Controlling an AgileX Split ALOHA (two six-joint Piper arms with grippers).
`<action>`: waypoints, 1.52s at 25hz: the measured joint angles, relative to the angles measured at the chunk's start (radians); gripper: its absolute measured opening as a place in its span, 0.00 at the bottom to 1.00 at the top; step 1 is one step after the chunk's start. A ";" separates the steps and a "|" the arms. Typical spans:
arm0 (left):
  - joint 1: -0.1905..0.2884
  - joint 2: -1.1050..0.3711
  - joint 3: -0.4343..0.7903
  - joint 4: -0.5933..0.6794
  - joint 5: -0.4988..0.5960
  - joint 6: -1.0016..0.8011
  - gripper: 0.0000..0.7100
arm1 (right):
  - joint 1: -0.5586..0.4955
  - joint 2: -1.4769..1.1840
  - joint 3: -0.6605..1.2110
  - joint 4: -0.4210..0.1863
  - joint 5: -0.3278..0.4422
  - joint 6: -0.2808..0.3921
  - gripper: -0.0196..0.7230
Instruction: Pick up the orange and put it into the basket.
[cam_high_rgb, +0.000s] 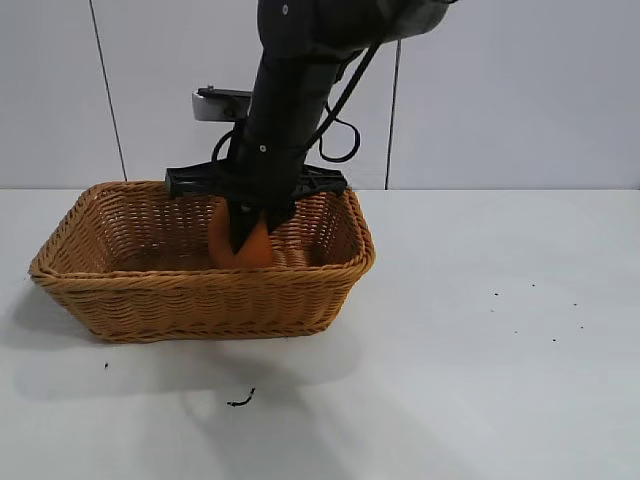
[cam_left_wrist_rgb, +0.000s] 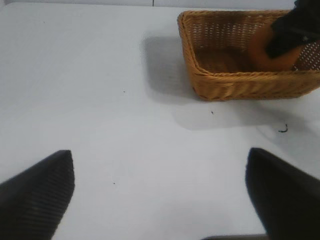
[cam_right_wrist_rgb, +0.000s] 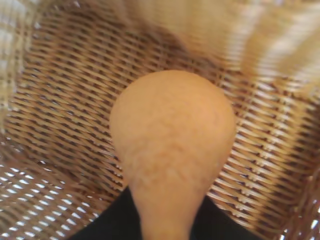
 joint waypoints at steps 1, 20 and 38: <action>0.000 0.000 0.000 0.000 0.000 0.000 0.94 | 0.000 0.000 -0.007 -0.001 0.020 -0.001 0.92; 0.000 0.000 0.000 0.000 0.000 0.000 0.94 | -0.250 -0.010 -0.312 -0.174 0.305 0.055 0.94; 0.000 0.000 0.000 0.000 0.000 0.000 0.94 | -0.599 -0.046 -0.220 -0.135 0.306 0.032 0.94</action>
